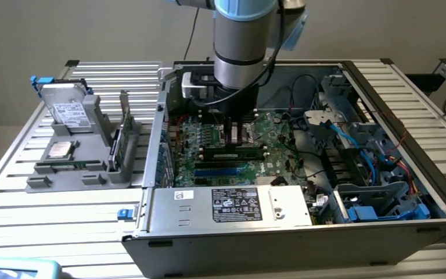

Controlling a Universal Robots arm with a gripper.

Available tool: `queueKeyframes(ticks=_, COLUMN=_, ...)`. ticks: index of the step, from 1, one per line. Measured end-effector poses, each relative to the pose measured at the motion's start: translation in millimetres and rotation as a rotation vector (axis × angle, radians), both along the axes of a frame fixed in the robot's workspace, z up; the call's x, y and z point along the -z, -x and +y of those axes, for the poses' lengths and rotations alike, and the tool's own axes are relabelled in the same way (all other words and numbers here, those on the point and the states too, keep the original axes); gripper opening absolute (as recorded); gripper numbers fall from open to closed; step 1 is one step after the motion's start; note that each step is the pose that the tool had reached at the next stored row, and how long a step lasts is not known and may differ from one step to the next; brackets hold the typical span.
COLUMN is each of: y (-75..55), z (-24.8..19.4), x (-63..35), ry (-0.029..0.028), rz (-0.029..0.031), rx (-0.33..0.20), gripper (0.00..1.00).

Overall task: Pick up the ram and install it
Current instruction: 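Press down the ram until it locks into place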

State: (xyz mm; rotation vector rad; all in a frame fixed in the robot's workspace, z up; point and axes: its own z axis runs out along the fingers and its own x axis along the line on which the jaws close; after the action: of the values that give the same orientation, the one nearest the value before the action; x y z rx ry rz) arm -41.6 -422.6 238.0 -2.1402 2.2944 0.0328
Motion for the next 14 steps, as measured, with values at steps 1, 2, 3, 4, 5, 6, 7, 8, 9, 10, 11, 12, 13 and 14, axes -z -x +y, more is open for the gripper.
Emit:
queueKeyframes(ticks=1, y=0.2, z=1.2, x=1.1, ry=0.0001, rz=-0.0004, rx=0.000, gripper=0.11)
queueKeyframes(ticks=2, y=0.4, z=2.5, x=1.7, ry=0.0002, rz=-0.0010, rx=0.000, gripper=0.11)
queueKeyframes(ticks=3, y=0.5, z=4.0, x=2.0, ry=0.0000, rz=-0.0024, rx=0.000, gripper=0.11)
queueKeyframes(ticks=4, y=0.7, z=5.3, x=2.3, ry=0.0002, rz=-0.0036, rx=0.000, gripper=0.11)
queueKeyframes(ticks=5, y=1.2, z=6.5, x=2.7, ry=0.0001, rz=-0.0046, rx=0.000, gripper=0.11)
queueKeyframes(ticks=6, y=2.5, z=6.9, x=3.0, ry=0.0000, rz=-0.0060, rx=0.001, gripper=0.11)
queueKeyframes(ticks=7, y=4.2, z=7.3, x=3.4, ry=0.0002, rz=-0.0072, rx=0.001, gripper=0.11)
queueKeyframes(ticks=8, y=5.9, z=7.6, x=3.9, ry=0.0003, rz=-0.0084, rx=0.001, gripper=0.11)
queueKeyframes(ticks=9, y=7.7, z=7.9, x=4.4, ry=0.0006, rz=-0.0095, rx=0.002, gripper=0.11)
queueKeyframes(ticks=10, y=9.6, z=8.1, x=5.2, ry=0.0012, rz=-0.0102, rx=0.002, gripper=0.11)
queueKeyframes(ticks=11, y=11.5, z=8.3, x=6.4, ry=0.0016, rz=-0.0116, rx=0.003, gripper=0.11)
queueKeyframes(ticks=12, y=13.3, z=8.5, x=7.8, ry=0.0019, rz=-0.0131, rx=0.003, gripper=0.11)
queueKeyframes(ticks=13, y=15.1, z=8.6, x=9.2, ry=0.0020, rz=-0.0145, rx=0.003, gripper=0.11)
queueKeyframes(ticks=14, y=16.6, z=8.6, x=10.5, ry=0.0026, rz=-0.0161, rx=0.003, gripper=0.11)
